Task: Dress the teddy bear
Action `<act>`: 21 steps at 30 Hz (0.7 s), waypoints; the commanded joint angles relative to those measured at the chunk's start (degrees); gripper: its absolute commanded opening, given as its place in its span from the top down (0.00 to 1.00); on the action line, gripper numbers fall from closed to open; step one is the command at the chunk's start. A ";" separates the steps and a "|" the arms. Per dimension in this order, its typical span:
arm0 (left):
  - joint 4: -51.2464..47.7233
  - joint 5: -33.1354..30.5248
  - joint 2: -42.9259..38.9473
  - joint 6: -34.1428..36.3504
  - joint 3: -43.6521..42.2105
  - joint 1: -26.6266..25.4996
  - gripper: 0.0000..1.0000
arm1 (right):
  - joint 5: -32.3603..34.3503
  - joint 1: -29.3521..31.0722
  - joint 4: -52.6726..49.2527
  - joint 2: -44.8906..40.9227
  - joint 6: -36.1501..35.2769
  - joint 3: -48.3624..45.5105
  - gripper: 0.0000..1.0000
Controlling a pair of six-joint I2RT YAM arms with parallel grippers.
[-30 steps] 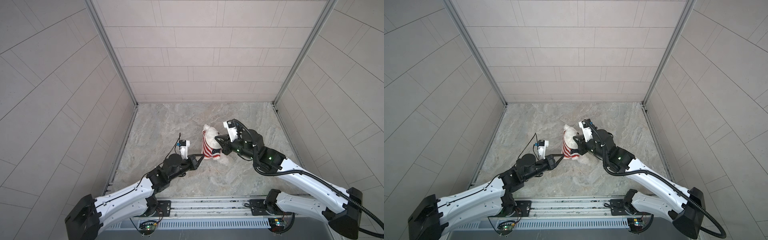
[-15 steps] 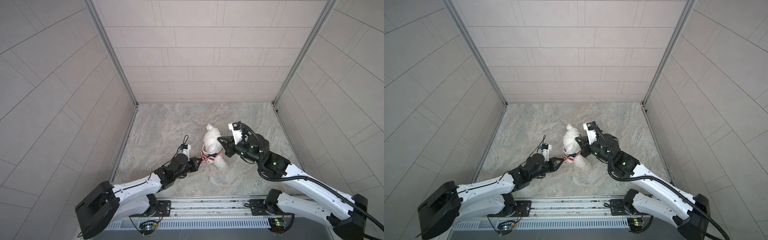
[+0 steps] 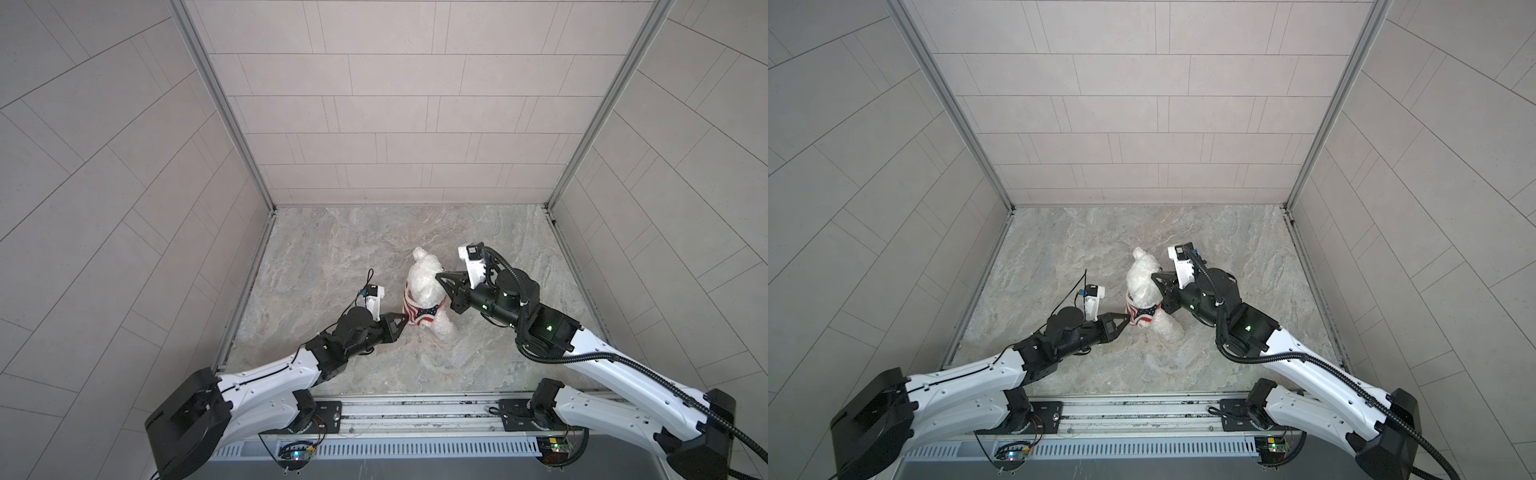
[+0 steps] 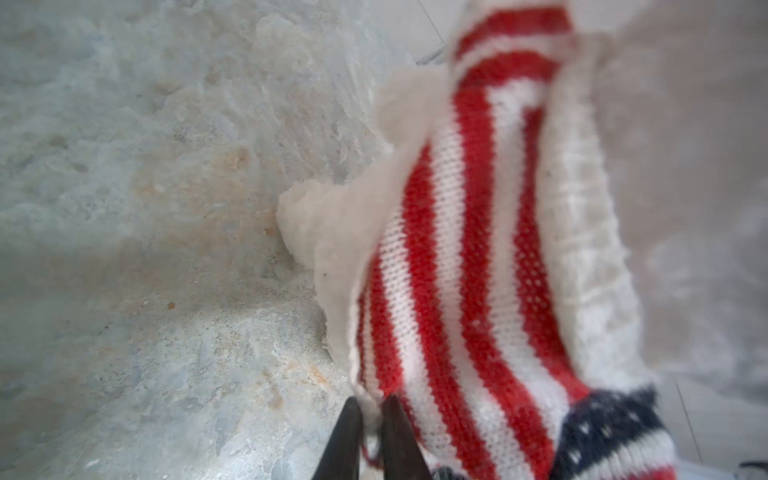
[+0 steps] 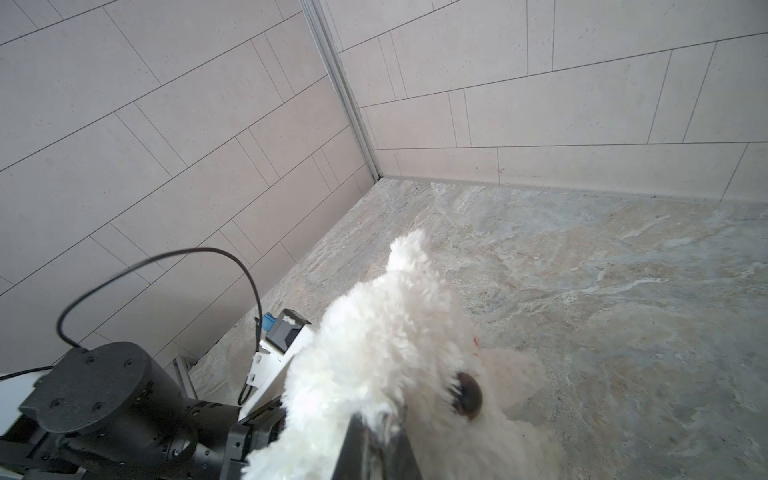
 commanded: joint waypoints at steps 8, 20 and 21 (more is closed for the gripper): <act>-25.03 -6.05 -14.13 9.75 5.89 -0.04 0.58 | 8.16 1.93 3.67 1.74 -0.34 0.21 1.00; -24.43 -3.01 -19.67 5.16 2.09 4.32 0.55 | 12.28 7.15 4.73 20.12 -3.67 5.17 1.00; -24.79 -2.82 -20.54 4.94 1.64 4.88 0.55 | 11.78 7.53 5.13 21.60 -3.71 5.69 1.00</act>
